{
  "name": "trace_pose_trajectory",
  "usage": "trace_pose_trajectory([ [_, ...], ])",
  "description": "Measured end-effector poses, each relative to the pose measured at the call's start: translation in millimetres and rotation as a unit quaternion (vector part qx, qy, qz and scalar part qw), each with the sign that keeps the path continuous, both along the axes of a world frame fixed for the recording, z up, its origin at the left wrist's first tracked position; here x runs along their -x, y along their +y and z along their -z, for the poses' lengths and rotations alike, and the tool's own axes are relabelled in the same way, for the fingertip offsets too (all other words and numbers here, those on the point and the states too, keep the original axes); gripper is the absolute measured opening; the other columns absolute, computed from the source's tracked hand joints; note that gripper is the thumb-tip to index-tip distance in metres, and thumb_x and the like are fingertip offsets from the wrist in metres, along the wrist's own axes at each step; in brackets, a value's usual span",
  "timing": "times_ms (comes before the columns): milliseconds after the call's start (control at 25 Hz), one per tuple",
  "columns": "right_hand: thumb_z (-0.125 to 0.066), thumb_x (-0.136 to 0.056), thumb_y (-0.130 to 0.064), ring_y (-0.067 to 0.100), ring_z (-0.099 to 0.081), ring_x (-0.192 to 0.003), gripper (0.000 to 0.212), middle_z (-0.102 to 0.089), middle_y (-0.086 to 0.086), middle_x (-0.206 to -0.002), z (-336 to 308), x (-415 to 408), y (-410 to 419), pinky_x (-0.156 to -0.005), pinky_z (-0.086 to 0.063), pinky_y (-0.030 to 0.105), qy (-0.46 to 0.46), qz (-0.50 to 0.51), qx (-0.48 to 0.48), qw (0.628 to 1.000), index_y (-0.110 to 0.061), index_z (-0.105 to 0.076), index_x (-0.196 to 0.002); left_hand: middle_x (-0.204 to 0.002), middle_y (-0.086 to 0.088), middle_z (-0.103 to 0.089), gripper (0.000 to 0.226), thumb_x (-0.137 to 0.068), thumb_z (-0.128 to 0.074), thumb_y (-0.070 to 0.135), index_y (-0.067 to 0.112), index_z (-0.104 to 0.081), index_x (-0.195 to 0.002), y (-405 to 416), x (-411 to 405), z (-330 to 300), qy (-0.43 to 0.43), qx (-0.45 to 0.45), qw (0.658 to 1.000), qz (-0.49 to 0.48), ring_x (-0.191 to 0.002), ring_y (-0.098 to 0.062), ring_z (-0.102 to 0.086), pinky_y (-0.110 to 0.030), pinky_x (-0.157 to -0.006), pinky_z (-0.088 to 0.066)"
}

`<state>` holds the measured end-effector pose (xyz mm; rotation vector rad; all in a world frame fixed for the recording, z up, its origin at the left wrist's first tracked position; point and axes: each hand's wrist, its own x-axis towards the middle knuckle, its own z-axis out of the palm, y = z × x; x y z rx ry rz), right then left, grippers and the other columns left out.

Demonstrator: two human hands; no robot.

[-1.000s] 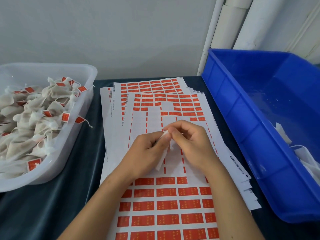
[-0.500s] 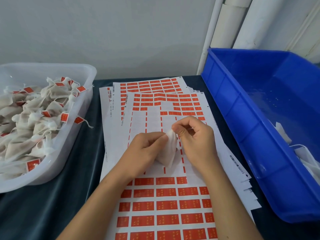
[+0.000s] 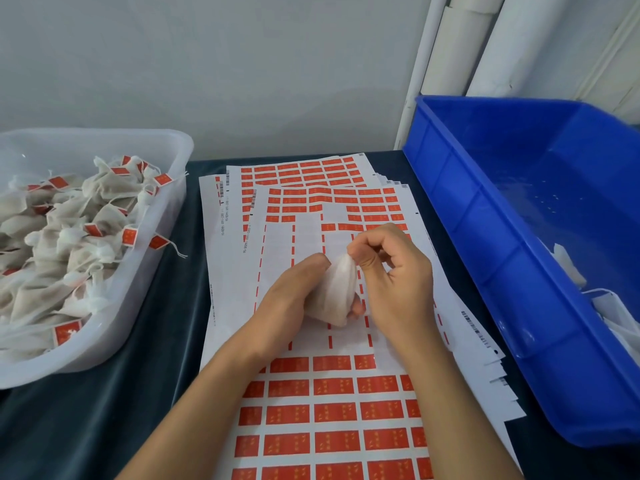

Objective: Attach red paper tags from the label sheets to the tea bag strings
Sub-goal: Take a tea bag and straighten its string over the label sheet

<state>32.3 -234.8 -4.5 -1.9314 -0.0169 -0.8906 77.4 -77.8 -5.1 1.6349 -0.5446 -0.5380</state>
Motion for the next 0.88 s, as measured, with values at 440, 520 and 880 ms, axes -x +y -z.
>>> trace_pose_trajectory([
  [440,-0.057,-0.101,-0.036,0.004,-0.062,-0.092,0.013,-0.065,-0.013,-0.093,2.2,-2.0,-4.4,-0.08,-0.047,0.009,-0.014,0.008,0.024,1.0,-0.026,-0.063,-0.095,-0.104,-0.014,-0.068,0.042,-0.097,-0.05,0.046,0.01,-0.07,-0.105,6.5,-2.1,-7.6,0.032,0.004,0.999,0.028,-0.105,-0.04,-0.063,-0.059,-0.104,-0.048],
  [520,-0.057,-0.099,-0.042,0.005,-0.063,-0.093,0.015,-0.064,-0.018,-0.093,3.9,-2.4,-3.7,-0.078,-0.049,0.01,0.025,0.01,0.005,1.0,-0.028,-0.063,-0.096,-0.107,-0.012,-0.07,0.039,-0.101,-0.051,0.042,0.008,-0.07,-0.106,9.1,-4.0,-6.6,0.028,0.029,0.999,0.018,-0.108,-0.039,-0.063,-0.057,-0.106,-0.047],
  [880,-0.059,-0.104,-0.027,0.002,-0.059,-0.099,0.004,-0.058,-0.024,-0.099,12.4,-3.4,0.4,-0.082,-0.048,0.007,0.118,-0.022,0.075,0.99,-0.03,-0.058,-0.102,-0.135,-0.004,-0.069,0.036,-0.108,-0.049,0.039,0.023,-0.07,-0.132,4.7,-11.1,-2.1,0.124,0.166,0.978,-0.032,-0.128,-0.025,-0.063,-0.044,-0.106,-0.054],
])
